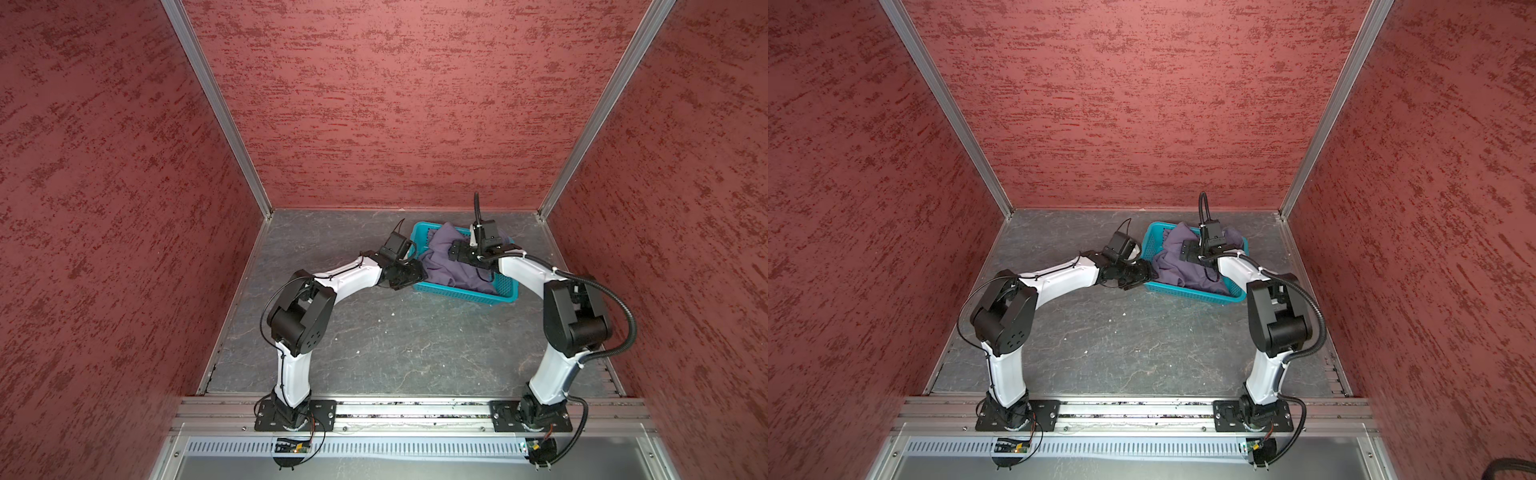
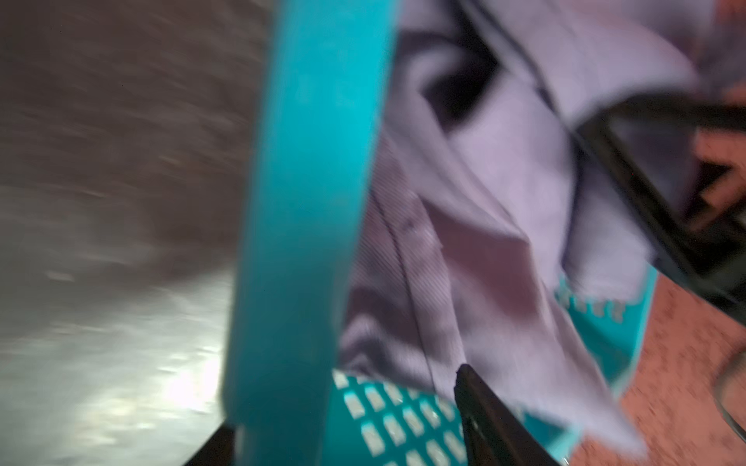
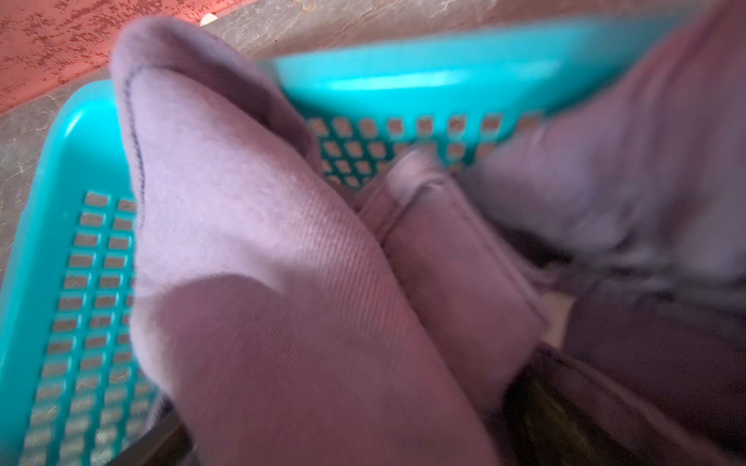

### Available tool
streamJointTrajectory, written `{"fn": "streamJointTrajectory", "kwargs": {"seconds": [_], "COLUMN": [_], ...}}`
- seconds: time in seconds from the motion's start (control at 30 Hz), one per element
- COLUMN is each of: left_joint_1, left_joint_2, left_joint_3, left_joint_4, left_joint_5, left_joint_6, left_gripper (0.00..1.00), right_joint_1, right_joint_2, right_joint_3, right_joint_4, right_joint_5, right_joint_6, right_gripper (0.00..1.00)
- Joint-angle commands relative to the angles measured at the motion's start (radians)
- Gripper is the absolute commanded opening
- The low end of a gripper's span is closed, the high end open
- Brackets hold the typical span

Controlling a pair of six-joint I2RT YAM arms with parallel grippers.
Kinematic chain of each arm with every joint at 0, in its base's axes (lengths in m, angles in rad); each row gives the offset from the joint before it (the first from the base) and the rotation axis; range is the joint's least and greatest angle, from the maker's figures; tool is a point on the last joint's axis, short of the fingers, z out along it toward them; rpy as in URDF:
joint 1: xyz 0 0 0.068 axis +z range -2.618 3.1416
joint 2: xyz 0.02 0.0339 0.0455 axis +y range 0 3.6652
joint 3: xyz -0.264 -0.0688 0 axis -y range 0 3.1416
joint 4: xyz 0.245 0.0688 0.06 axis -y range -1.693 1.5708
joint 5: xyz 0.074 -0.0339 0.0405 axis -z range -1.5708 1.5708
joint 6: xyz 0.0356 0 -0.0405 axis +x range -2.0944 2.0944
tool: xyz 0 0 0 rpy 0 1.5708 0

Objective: Fold and stack the trousers
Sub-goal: Rotate the basket at the top-right of the table, then pick up the trousers from the basket.

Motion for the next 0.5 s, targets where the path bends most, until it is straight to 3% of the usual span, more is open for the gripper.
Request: {"fn": "streamJointTrajectory", "kwargs": {"seconds": [0.0, 0.07, 0.13, 0.23, 0.27, 0.3, 0.47], "left_joint_1": [-0.037, -0.041, -0.045, -0.049, -0.048, -0.045, -0.028], "left_joint_2": [0.044, 0.070, 0.091, 0.112, 0.113, 0.113, 0.077], "left_joint_3": [0.082, 0.106, 0.125, 0.143, 0.148, 0.151, 0.164], "left_joint_4": [0.076, 0.078, 0.077, 0.078, 0.080, 0.083, 0.073], "left_joint_5": [0.077, 0.099, 0.118, 0.126, 0.126, 0.126, 0.121], "left_joint_6": [-0.037, -0.048, -0.056, -0.059, -0.058, -0.059, -0.032], "left_gripper": [0.68, 0.68, 0.68, 0.68, 0.68, 0.68, 0.68], "right_joint_1": [-0.006, -0.017, -0.035, -0.066, -0.076, -0.083, -0.085], "right_joint_2": [0.049, 0.061, 0.060, 0.036, 0.024, 0.009, -0.095], "right_joint_3": [0.031, 0.031, 0.030, 0.045, 0.056, 0.071, 0.170], "right_joint_4": [0.014, 0.028, 0.045, 0.048, 0.045, 0.035, -0.026], "right_joint_5": [-0.049, -0.049, -0.060, -0.061, -0.056, -0.042, 0.036], "right_joint_6": [-0.002, 0.003, 0.006, 0.006, 0.002, -0.004, -0.073], "right_gripper": [0.99, 0.96, 0.81, 0.39, 0.17, 0.00, 0.00]}}
